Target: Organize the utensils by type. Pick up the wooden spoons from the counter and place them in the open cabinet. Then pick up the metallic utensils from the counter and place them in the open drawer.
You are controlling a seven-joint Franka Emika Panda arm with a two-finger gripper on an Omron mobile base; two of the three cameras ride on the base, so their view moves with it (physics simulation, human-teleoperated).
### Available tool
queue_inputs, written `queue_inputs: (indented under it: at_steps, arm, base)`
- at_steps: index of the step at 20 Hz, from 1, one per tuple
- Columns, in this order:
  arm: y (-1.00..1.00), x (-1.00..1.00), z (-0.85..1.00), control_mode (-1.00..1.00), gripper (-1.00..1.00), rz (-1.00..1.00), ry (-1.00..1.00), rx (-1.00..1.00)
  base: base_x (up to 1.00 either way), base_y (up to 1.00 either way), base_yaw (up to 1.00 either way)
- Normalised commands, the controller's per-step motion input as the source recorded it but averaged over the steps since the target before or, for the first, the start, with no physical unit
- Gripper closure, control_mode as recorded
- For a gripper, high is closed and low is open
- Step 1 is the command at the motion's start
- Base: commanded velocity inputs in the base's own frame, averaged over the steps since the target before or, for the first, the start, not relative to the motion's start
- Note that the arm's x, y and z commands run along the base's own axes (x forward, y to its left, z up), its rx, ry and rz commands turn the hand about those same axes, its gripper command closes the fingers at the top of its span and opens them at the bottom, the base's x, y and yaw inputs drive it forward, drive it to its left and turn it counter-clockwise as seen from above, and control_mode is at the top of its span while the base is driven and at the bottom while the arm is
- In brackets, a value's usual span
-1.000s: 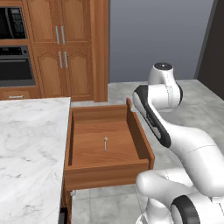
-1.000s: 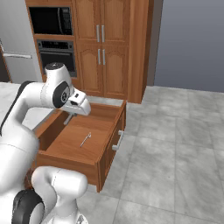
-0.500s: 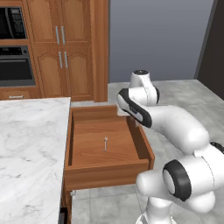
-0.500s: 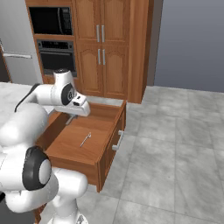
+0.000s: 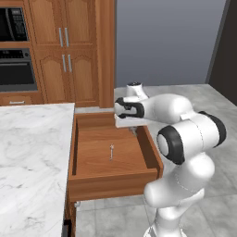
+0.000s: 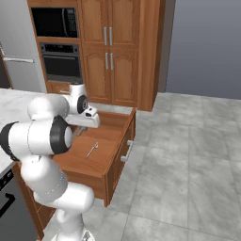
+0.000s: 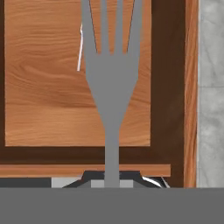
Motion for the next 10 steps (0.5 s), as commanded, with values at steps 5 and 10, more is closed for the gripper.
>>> queue_inputs:
  at_steps: [5, 10]
  arm:
    - [0.21, 0.59, -0.52, -1.00, 1.00, 0.01, 0.15, 0.00]
    - [0.18, 0.45, -0.55, -1.00, 1.00, 0.00, 0.08, 0.00]
  base:
    - [0.00, 0.00, 0.00]
    - [0.00, 0.00, 0.00]
